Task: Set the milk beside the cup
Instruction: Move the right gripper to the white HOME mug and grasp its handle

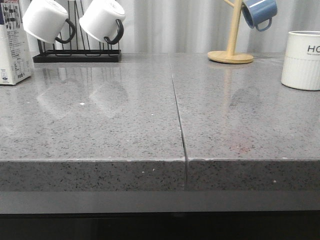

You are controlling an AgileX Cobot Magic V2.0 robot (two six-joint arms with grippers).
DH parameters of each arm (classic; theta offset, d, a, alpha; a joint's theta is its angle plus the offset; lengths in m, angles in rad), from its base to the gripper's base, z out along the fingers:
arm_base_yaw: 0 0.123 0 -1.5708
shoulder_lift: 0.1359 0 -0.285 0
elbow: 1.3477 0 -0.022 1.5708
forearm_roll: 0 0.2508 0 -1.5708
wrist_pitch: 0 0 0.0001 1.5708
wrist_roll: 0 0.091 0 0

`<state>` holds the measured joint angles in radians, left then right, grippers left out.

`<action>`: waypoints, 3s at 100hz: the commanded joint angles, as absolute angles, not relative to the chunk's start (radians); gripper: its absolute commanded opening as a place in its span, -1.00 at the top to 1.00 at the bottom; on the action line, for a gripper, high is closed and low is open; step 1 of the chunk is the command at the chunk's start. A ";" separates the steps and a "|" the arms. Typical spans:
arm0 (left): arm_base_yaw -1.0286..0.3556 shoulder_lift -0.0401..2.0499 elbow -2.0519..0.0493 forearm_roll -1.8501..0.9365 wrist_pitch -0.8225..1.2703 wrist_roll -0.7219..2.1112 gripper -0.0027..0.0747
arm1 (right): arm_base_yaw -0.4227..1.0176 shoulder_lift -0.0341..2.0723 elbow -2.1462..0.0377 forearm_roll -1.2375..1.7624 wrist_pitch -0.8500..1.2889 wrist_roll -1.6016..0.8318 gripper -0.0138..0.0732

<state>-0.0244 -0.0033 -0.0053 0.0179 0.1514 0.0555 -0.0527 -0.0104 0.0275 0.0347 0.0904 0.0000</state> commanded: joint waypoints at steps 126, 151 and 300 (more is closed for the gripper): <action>-0.021 -0.035 0.040 0.016 0.072 0.052 0.98 | -0.057 -0.005 -0.115 0.025 0.072 0.000 0.81; -0.021 -0.035 0.040 0.016 0.072 0.052 0.98 | -0.057 0.141 -0.276 0.026 0.208 0.000 0.81; -0.021 -0.035 0.040 0.016 0.072 0.052 0.98 | -0.127 1.428 -0.503 0.107 -0.800 0.000 0.09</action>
